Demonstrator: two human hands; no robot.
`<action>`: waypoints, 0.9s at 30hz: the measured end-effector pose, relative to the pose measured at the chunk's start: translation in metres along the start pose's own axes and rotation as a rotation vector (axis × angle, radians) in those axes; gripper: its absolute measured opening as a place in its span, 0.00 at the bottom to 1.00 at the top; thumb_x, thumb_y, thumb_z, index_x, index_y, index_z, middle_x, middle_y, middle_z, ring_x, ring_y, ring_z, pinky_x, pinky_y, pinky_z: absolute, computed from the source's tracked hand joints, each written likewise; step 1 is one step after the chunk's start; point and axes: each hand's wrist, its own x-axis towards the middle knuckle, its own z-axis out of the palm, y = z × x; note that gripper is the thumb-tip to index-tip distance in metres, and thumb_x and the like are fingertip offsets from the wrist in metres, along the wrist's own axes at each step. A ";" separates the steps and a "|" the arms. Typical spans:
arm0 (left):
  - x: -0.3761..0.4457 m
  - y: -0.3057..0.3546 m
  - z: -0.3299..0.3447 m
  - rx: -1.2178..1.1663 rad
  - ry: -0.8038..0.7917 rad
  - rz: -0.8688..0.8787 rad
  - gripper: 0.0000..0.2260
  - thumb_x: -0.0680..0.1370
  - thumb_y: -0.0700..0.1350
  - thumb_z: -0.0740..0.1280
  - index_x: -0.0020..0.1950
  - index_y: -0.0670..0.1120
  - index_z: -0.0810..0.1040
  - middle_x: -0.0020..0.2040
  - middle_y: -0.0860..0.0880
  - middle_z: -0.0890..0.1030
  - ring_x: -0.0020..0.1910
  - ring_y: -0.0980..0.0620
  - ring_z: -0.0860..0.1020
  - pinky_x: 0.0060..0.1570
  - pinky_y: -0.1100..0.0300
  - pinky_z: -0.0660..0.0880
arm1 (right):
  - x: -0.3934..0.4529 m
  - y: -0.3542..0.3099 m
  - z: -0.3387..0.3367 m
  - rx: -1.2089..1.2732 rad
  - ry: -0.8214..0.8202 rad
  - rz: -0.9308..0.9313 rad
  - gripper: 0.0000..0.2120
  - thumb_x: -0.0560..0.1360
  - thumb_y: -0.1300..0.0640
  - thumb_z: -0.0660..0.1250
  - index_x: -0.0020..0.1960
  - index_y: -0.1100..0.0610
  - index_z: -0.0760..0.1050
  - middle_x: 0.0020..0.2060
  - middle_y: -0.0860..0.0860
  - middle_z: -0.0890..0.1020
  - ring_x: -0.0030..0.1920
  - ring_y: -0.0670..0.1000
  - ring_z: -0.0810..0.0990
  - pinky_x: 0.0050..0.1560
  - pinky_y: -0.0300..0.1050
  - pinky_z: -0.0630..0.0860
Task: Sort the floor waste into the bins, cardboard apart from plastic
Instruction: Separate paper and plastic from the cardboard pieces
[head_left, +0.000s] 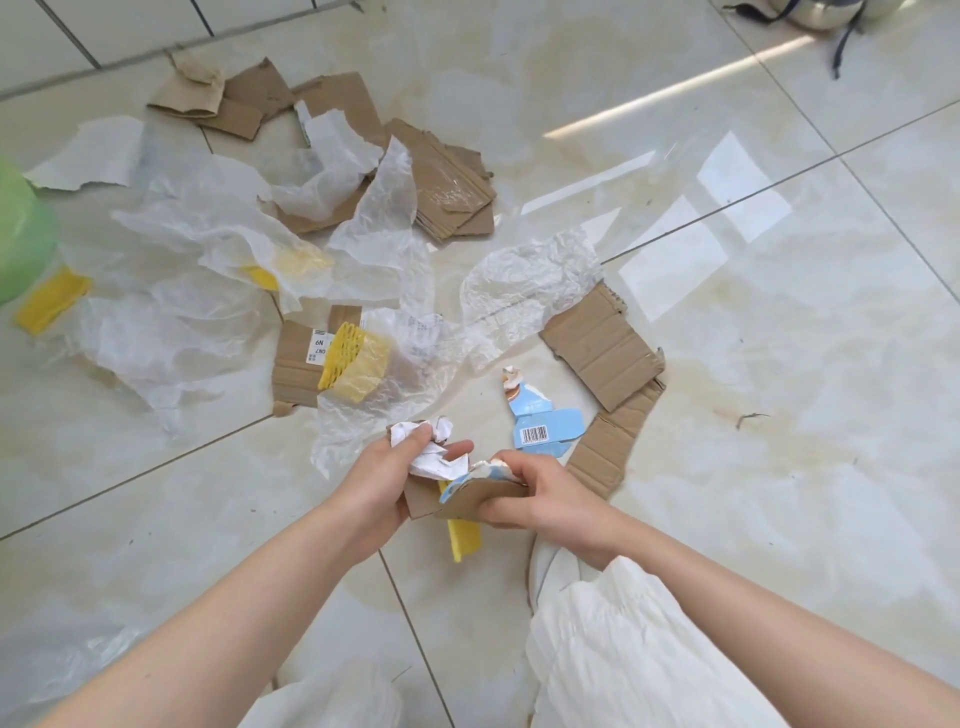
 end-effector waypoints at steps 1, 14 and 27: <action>0.000 0.000 0.000 -0.013 -0.008 0.002 0.11 0.82 0.46 0.57 0.60 0.42 0.72 0.53 0.42 0.84 0.55 0.43 0.81 0.55 0.49 0.77 | 0.000 0.000 0.002 0.079 -0.009 0.013 0.09 0.67 0.60 0.70 0.45 0.59 0.74 0.38 0.53 0.75 0.41 0.49 0.75 0.48 0.50 0.76; 0.008 0.001 -0.001 -0.110 -0.022 0.039 0.10 0.83 0.48 0.56 0.58 0.44 0.71 0.56 0.43 0.83 0.56 0.45 0.81 0.51 0.51 0.78 | 0.004 0.004 -0.002 0.240 0.000 0.111 0.14 0.73 0.63 0.71 0.57 0.60 0.76 0.47 0.54 0.81 0.47 0.52 0.80 0.53 0.53 0.77; 0.022 0.045 0.019 0.369 0.047 0.176 0.08 0.79 0.45 0.66 0.55 0.43 0.78 0.45 0.44 0.83 0.39 0.49 0.83 0.37 0.55 0.80 | -0.005 -0.013 -0.035 -0.256 0.150 0.050 0.06 0.69 0.56 0.74 0.40 0.55 0.77 0.34 0.47 0.80 0.35 0.46 0.77 0.38 0.42 0.73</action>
